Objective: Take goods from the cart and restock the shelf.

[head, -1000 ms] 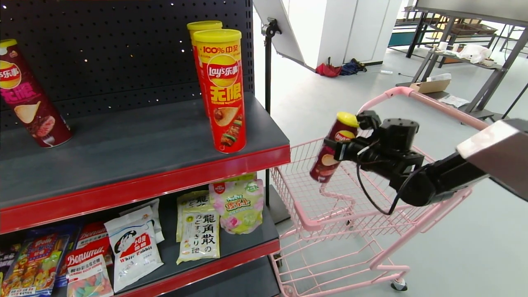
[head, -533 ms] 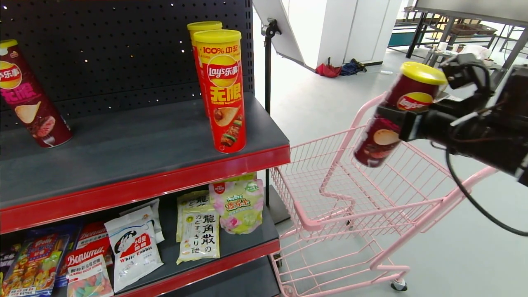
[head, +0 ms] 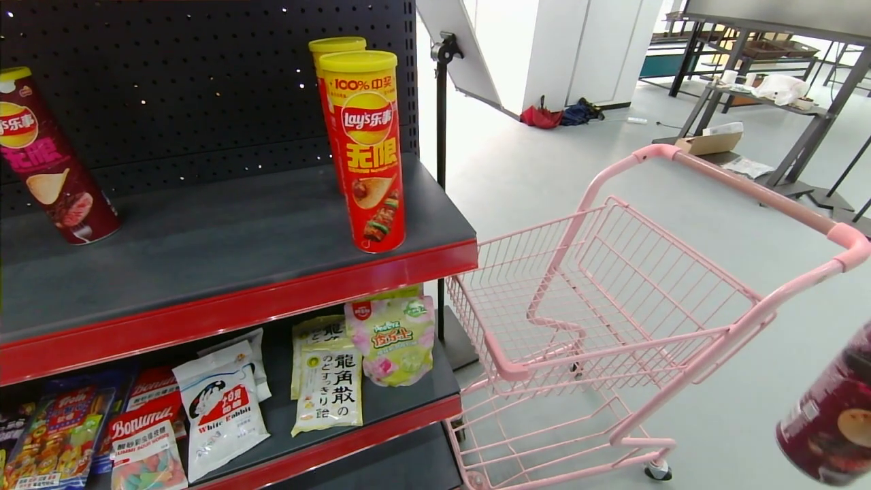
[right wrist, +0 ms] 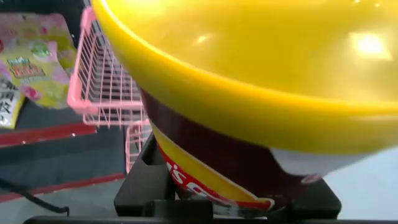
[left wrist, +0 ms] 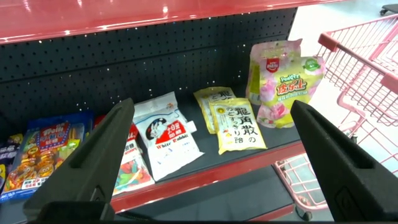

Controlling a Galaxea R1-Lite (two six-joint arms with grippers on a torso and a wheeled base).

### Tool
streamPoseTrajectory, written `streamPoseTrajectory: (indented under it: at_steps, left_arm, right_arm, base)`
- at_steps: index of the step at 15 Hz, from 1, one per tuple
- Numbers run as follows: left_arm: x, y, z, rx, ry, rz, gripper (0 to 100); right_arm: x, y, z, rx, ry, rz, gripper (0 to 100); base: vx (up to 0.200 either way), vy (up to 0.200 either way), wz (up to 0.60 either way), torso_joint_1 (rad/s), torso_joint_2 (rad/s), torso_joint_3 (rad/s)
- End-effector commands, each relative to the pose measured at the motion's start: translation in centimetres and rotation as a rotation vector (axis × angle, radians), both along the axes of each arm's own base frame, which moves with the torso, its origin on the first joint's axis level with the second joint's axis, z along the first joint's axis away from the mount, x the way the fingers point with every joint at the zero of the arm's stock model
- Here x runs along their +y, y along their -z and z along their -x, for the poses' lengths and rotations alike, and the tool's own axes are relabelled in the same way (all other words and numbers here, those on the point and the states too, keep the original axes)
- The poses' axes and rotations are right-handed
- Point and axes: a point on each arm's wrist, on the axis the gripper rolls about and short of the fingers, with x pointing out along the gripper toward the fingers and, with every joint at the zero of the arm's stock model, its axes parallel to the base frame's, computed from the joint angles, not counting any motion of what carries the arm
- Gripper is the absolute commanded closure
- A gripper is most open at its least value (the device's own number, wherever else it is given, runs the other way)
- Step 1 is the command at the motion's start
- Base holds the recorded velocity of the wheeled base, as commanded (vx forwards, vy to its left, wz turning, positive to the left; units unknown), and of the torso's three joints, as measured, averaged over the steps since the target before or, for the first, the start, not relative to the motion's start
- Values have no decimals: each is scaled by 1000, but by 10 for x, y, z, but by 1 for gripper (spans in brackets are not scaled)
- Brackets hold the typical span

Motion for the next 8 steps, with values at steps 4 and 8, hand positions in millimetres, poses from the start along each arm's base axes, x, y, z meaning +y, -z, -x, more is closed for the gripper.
streamPoseTrajectory:
  at_steps: [4,8]
  left_arm:
    - [0,0,0,0,0,0,0]
    - [0,0,0,0,0,0,0]
  right_arm:
    - [-2,18,35,-77,50,28,100]
    - [-2,18,35,-75,47,31,100]
  base:
    - [0,0,0,0,0,0]
    - [0,0,0,19,-60,-37]
